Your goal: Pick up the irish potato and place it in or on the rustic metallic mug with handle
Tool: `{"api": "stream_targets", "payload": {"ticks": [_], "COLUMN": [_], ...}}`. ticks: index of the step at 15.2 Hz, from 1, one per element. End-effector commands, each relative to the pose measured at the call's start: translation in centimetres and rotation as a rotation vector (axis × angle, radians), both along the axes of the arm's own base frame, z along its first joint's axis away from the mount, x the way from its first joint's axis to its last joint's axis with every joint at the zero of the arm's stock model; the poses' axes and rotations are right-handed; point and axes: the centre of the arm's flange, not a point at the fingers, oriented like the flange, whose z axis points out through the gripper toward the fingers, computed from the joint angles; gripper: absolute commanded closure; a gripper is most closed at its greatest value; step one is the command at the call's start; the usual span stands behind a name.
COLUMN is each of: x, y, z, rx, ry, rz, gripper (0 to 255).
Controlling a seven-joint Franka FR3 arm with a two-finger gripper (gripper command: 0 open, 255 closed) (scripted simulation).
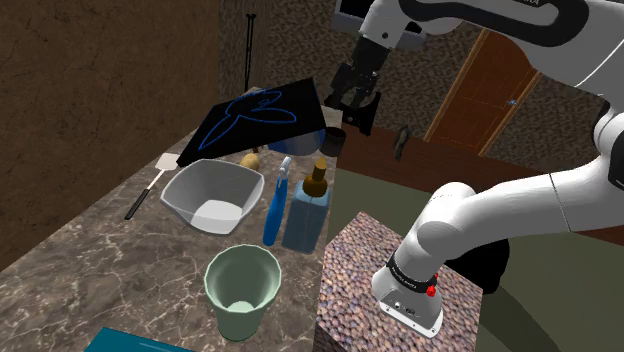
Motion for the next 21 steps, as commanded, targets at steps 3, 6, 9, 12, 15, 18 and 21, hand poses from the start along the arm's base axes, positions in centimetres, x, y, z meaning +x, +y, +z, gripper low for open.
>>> {"api": "stream_targets", "payload": {"ticks": [3,6,9,12,15,18,21], "x": [1.8,4.6,7.5,10.4,13.3,16.3,19.2], "y": [1.2,2.8,4.1,5.2,6.1,6.8,7.2], "z": [-1.7,-4.2,-6.8,-9.5,-12.2,-15.0,-17.8], "rx": [-0.004,-0.009,-0.014,-0.020,-0.025,-0.030,-0.036], "ry": [0.012,0.031,0.049,0.068,0.086,0.104,0.123], "rz": [-0.050,-0.125,-0.200,-0.275,-0.350,-0.425,-0.500], "gripper": [0,0,0,0,0,0,0]}}
